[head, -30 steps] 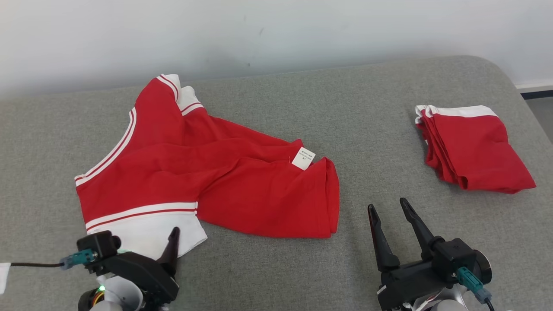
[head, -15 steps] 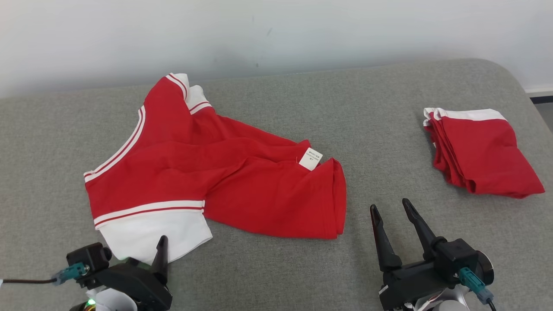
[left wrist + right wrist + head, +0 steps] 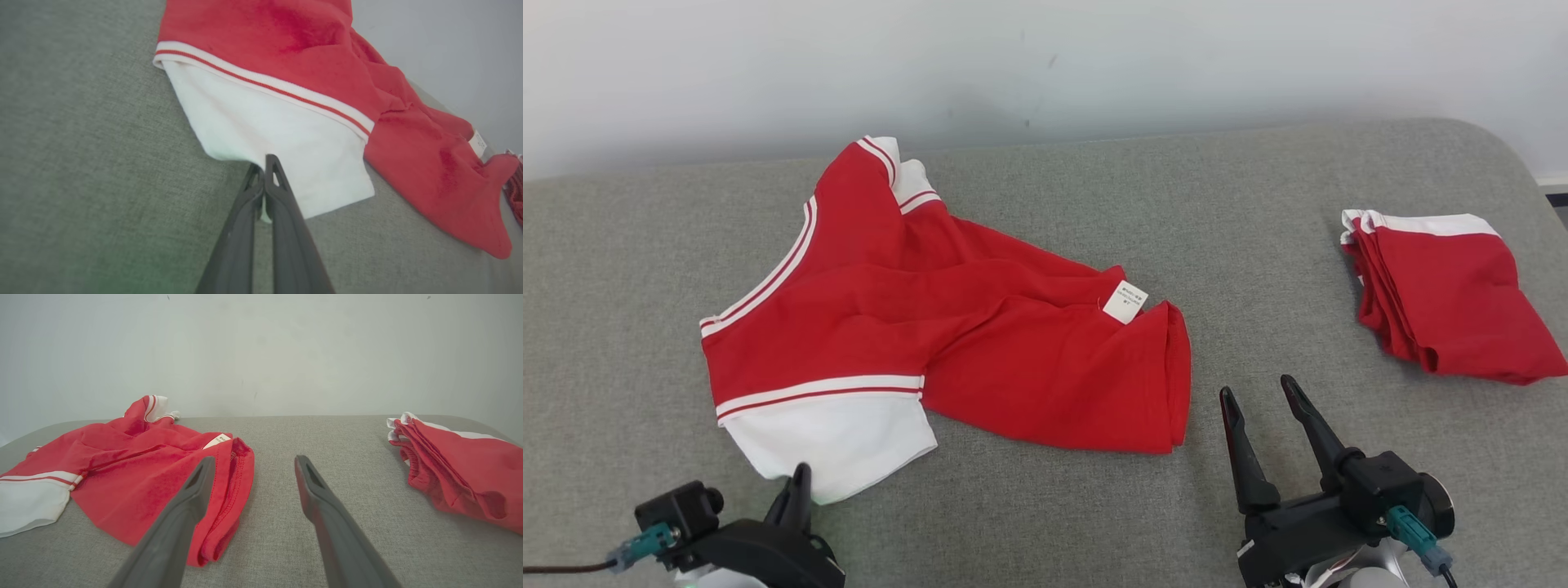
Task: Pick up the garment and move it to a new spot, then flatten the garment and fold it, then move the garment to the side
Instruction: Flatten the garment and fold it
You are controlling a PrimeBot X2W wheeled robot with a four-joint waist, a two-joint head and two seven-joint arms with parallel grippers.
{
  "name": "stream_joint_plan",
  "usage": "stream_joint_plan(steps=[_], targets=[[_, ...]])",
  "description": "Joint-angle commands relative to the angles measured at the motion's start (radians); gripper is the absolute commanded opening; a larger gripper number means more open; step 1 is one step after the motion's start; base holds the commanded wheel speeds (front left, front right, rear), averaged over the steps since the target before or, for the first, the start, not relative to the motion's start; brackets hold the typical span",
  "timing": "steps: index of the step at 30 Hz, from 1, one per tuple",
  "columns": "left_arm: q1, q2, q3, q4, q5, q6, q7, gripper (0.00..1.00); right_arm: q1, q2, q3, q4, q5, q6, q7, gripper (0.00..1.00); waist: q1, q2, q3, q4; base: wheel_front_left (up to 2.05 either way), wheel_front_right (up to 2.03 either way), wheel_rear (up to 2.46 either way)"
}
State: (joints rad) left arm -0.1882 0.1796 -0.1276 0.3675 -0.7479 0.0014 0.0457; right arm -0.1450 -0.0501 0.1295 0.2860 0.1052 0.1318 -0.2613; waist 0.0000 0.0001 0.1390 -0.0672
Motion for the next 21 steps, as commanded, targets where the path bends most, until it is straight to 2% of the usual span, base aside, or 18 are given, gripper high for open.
stream_joint_plan(steps=[1,5,8,14,17,21], targets=[[0.021,0.006,-0.004,-0.004,0.008,0.009,0.003,0.00,-0.002,0.000,-0.002,-0.001,-0.007,-0.002,-0.004,1.00,0.0000,-0.0001,-0.002,-0.001,0.00,0.00,0.00],[0.045,0.008,-0.014,-0.016,0.021,0.027,0.007,0.00,-0.013,0.000,0.002,-0.017,-0.025,-0.002,0.018,1.00,0.0000,-0.0001,-0.010,-0.004,0.00,0.00,0.00],[0.061,0.011,-0.014,-0.032,0.029,0.045,0.005,0.00,-0.046,0.000,0.012,-0.035,0.013,-0.002,0.102,1.00,0.0000,-0.0001,-0.013,-0.009,0.00,0.00,0.00],[0.089,0.010,-0.017,-0.070,0.030,0.067,0.014,0.00,-0.199,-0.015,0.018,-0.044,0.092,-0.002,0.460,1.00,0.0000,-0.0001,-0.004,-0.019,0.00,0.00,0.00],[0.082,0.006,-0.024,-0.082,0.033,0.069,0.019,0.00,-0.271,-0.013,0.011,-0.012,0.119,-0.002,0.634,1.00,0.0000,-0.0001,0.005,-0.011,0.00,0.00,0.00],[0.068,0.003,-0.035,-0.091,0.038,0.071,0.022,0.00,-0.360,-0.004,-0.011,0.057,0.144,-0.002,0.812,1.00,0.0000,-0.0001,0.019,0.002,0.00,0.00,0.00]])
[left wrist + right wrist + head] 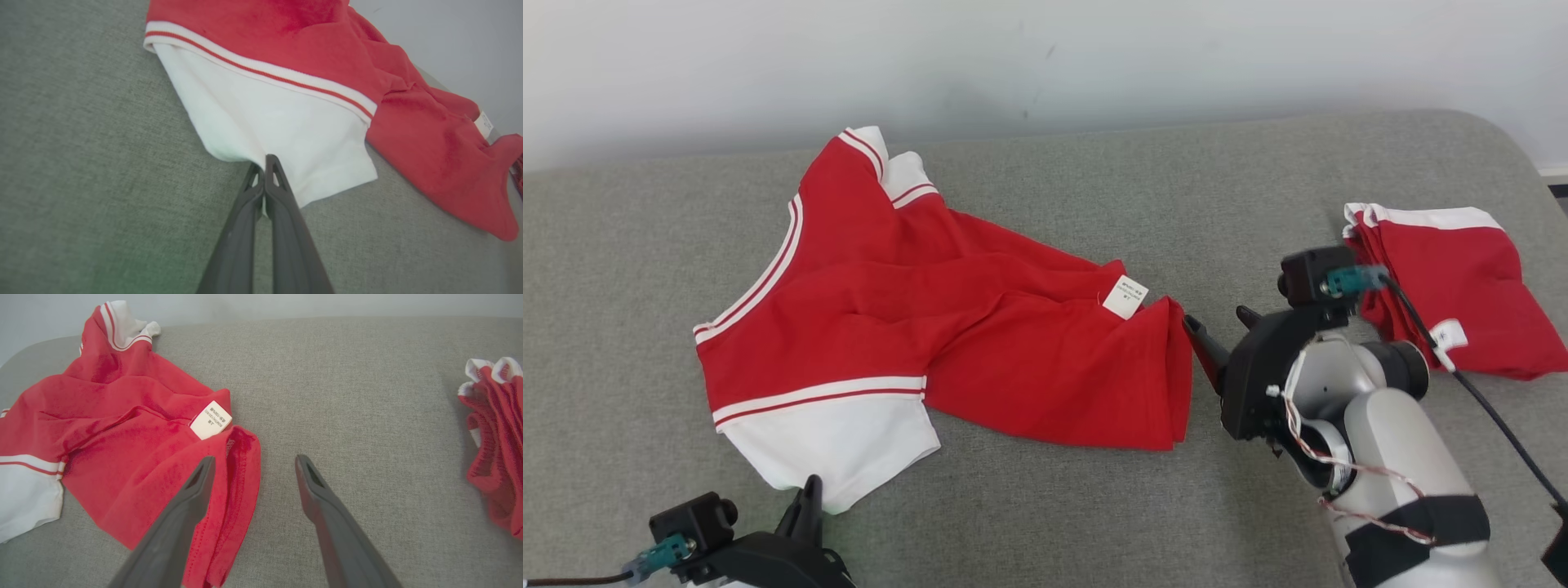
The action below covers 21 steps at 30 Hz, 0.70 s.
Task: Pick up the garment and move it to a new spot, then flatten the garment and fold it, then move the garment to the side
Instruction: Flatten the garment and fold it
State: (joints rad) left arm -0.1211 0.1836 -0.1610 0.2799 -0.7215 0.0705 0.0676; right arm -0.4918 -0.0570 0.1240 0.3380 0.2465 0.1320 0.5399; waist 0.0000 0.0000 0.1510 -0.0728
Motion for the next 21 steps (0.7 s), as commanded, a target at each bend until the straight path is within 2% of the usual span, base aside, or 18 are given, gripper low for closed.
stream_joint_plan(steps=[1,7,13,14,15,16,17,18,19,20,21], targets=[[-0.002,-0.002,-0.005,-0.005,0.012,0.001,0.001,0.00,-0.036,0.004,-0.006,0.022,-0.002,-0.002,0.041,1.00,0.0000,0.0000,0.011,0.012,0.00,0.00,0.00],[-0.019,0.001,-0.010,-0.011,0.010,0.000,0.005,0.00,-0.139,0.007,0.000,0.119,0.035,-0.002,0.130,1.00,0.0000,0.0000,0.034,0.030,0.00,0.00,0.00],[-0.030,0.004,-0.009,-0.018,0.005,0.001,0.004,0.00,-0.219,0.007,0.007,0.202,0.039,-0.002,0.156,1.00,0.0000,0.0000,0.065,0.034,0.00,0.00,0.00],[-0.032,0.003,-0.010,-0.017,0.003,-0.001,0.004,0.00,-0.227,0.007,0.010,0.218,0.042,-0.002,0.158,0.94,0.0000,0.0000,0.070,0.035,0.00,0.00,0.00],[-0.037,0.002,-0.012,-0.017,0.003,-0.002,0.004,0.00,-0.236,0.007,0.015,0.233,0.042,-0.002,0.160,0.70,0.0000,0.0000,0.075,0.037,0.00,0.00,0.00],[-0.037,0.002,-0.012,-0.017,0.003,-0.002,0.004,0.00,-0.236,0.007,0.015,0.233,0.042,-0.002,0.160,0.70,0.0000,0.0000,0.075,0.037,0.00,0.00,0.00],[-0.044,0.001,-0.013,-0.016,0.002,-0.003,0.003,0.00,-0.244,0.007,0.023,0.248,0.046,-0.002,0.161,0.56,0.0000,0.0000,0.079,0.038,0.00,0.00,0.00],[-0.049,-0.001,-0.015,-0.014,0.001,-0.007,0.001,0.00,-0.249,0.007,0.041,0.272,0.049,-0.002,0.161,0.35,0.0000,0.0000,0.086,0.042,0.00,0.00,0.00],[-0.049,-0.001,-0.014,-0.013,0.000,-0.008,0.000,0.00,-0.249,0.007,0.052,0.280,0.050,-0.002,0.163,0.25,0.0000,0.0000,0.089,0.043,0.00,0.00,0.00],[-0.049,-0.001,-0.014,-0.013,0.000,-0.008,0.000,0.00,-0.249,0.007,0.052,0.280,0.050,-0.002,0.163,0.25,0.0000,0.0000,0.089,0.043,0.00,0.00,0.00],[-0.054,-0.001,-0.013,-0.010,-0.003,-0.005,-0.005,0.00,-0.251,0.007,0.070,0.278,0.049,-0.002,0.153,0.00,0.0000,0.0000,0.092,0.045,0.00,0.00,0.00]])
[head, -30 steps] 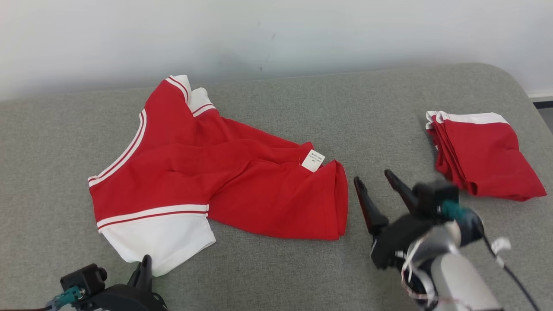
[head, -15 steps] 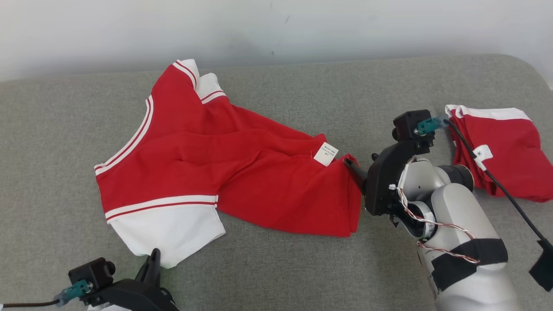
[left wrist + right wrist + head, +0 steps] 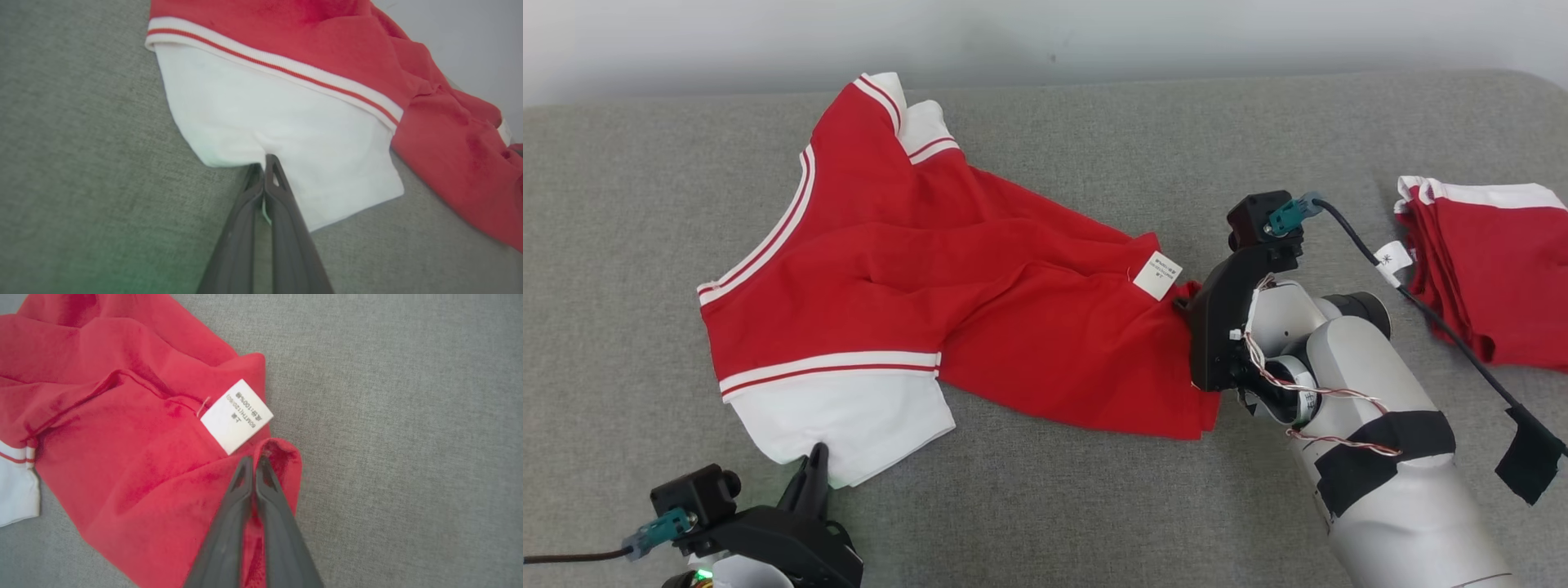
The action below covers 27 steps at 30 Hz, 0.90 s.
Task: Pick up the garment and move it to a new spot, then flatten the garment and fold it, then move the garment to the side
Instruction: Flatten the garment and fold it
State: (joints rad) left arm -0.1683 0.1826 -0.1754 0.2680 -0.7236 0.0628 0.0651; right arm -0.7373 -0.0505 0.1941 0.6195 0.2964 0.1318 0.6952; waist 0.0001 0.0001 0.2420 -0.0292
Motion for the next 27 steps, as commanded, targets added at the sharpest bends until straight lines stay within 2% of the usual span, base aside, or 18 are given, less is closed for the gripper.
stream_joint_plan(steps=[1,5,10,14,22,27], targets=[[-0.009,0.001,0.004,0.001,-0.001,0.004,-0.006,0.00,-0.006,0.000,-0.001,-0.009,-0.010,-0.002,-0.014,0.00,-0.0001,-0.0001,0.002,0.002,0.00,0.00,0.00],[-0.016,0.006,0.023,-0.018,-0.002,0.004,-0.046,0.00,-0.013,0.000,-0.028,-0.051,-0.071,-0.002,-0.095,0.00,-0.0001,-0.0001,-0.003,0.002,0.00,0.00,0.00],[-0.018,0.012,0.054,-0.058,0.008,0.013,-0.109,0.00,0.004,-0.022,-0.074,-0.129,-0.223,-0.002,-0.208,0.00,-0.0001,-0.0001,-0.019,0.009,0.00,0.00,0.00],[0.016,0.033,0.058,-0.109,0.026,0.034,-0.101,0.00,0.064,-0.073,-0.053,-0.220,-0.222,-0.002,-0.222,0.00,-0.0001,-0.0001,-0.032,0.015,0.00,0.00,0.00],[0.153,0.089,0.018,-0.258,0.058,0.106,0.032,0.00,0.309,-0.239,0.006,-0.465,-0.134,-0.002,-0.086,0.00,-0.0001,-0.0001,-0.043,0.022,0.00,0.00,0.00],[0.237,0.105,-0.014,-0.299,0.086,0.154,0.094,0.00,0.466,-0.291,0.025,-0.571,-0.075,-0.002,-0.014,0.00,-0.0001,-0.0001,-0.034,0.020,0.00,0.00,0.00]])
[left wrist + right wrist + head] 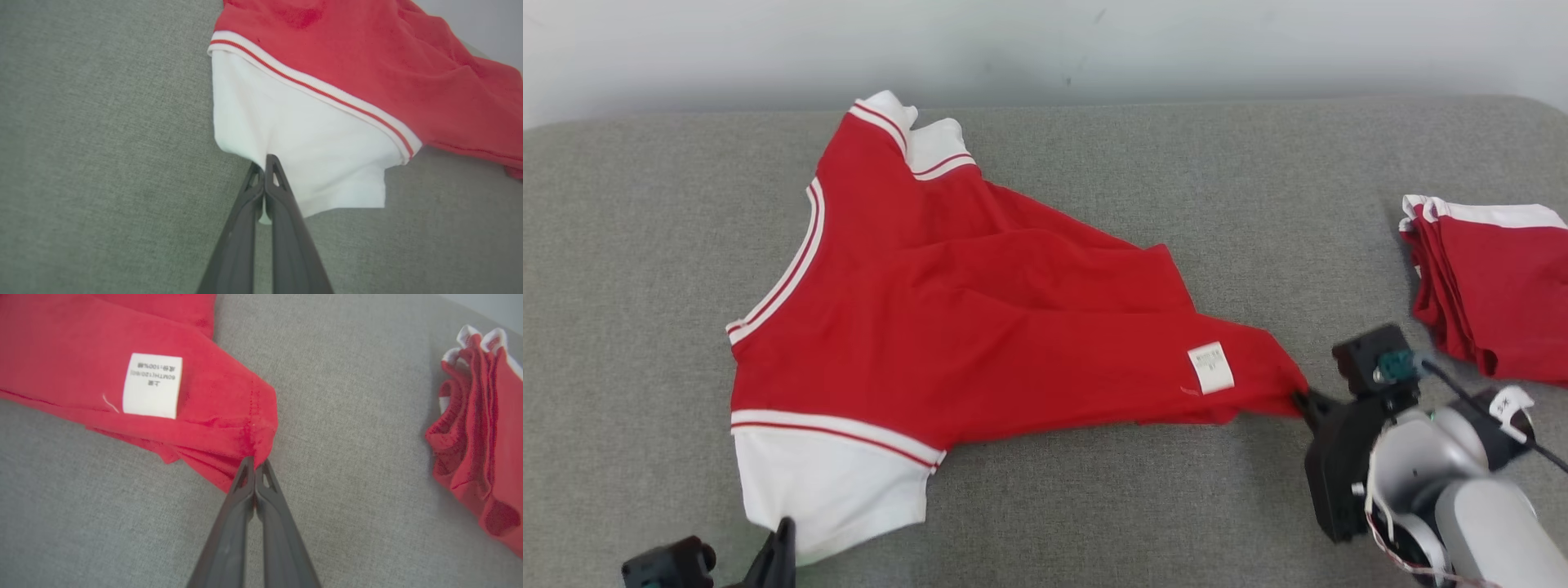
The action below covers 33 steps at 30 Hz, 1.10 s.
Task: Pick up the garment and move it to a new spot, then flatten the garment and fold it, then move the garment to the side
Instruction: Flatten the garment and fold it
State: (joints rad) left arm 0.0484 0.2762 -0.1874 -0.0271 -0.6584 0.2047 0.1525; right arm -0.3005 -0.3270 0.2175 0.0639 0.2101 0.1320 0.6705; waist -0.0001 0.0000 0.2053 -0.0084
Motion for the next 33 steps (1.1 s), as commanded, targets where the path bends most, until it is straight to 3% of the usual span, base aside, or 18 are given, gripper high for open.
stream_joint_plan(steps=[1,4,5,6,7,8,16,24,32,33], targets=[[0.032,0.014,-0.007,-0.003,0.030,0.022,0.013,0.00,0.056,-0.019,0.004,-0.026,0.016,-0.002,0.025,0.00,0.0001,0.0000,0.003,-0.001,0.00,0.00,0.00],[0.042,0.011,-0.015,-0.003,0.031,0.034,0.020,0.00,0.096,-0.032,0.007,-0.046,0.011,-0.002,0.043,0.00,0.0001,0.0000,0.004,0.000,0.00,0.00,0.00],[0.045,0.012,-0.016,0.000,0.032,0.038,0.023,0.05,0.116,-0.033,0.000,-0.049,0.016,-0.002,0.051,0.00,0.0001,0.0000,0.004,0.000,0.00,0.00,0.00],[0.048,0.014,-0.019,0.006,0.034,0.040,0.030,0.31,0.134,-0.035,-0.003,-0.052,0.016,-0.002,0.061,0.00,0.0001,0.0000,0.003,0.001,0.00,0.00,0.00],[0.050,0.018,-0.021,0.010,0.035,0.043,0.038,1.00,0.149,-0.030,-0.013,-0.058,0.020,-0.002,0.067,0.49,0.0001,0.0000,0.001,0.002,0.00,0.00,0.00],[0.052,0.027,-0.019,0.014,0.040,0.047,0.044,1.00,0.163,-0.022,-0.027,-0.064,0.023,-0.002,0.072,1.00,0.0001,0.0000,-0.002,0.003,0.00,0.00,0.00],[0.102,0.104,0.049,-0.016,0.058,0.100,0.060,1.00,0.271,0.015,-0.151,-0.147,0.003,-0.002,0.099,1.00,0.0001,0.0000,-0.027,0.007,0.00,0.00,0.00],[0.021,0.147,-0.012,0.037,0.093,0.025,0.068,1.00,0.293,0.070,-0.169,-0.211,-0.026,-0.002,0.093,1.00,0.0001,0.0000,-0.024,0.005,0.00,0.00,0.00],[-0.065,0.130,-0.063,0.183,0.101,-0.021,0.071,1.00,0.259,0.101,-0.153,-0.191,-0.053,-0.002,0.094,1.00,0.0001,0.0000,-0.012,-0.011,0.00,0.00,0.00],[-0.069,0.127,-0.067,0.198,0.096,-0.028,0.070,0.96,0.259,0.110,-0.159,-0.187,-0.059,-0.002,0.094,1.00,0.0001,0.0000,-0.011,-0.013,0.00,0.00,0.00]])
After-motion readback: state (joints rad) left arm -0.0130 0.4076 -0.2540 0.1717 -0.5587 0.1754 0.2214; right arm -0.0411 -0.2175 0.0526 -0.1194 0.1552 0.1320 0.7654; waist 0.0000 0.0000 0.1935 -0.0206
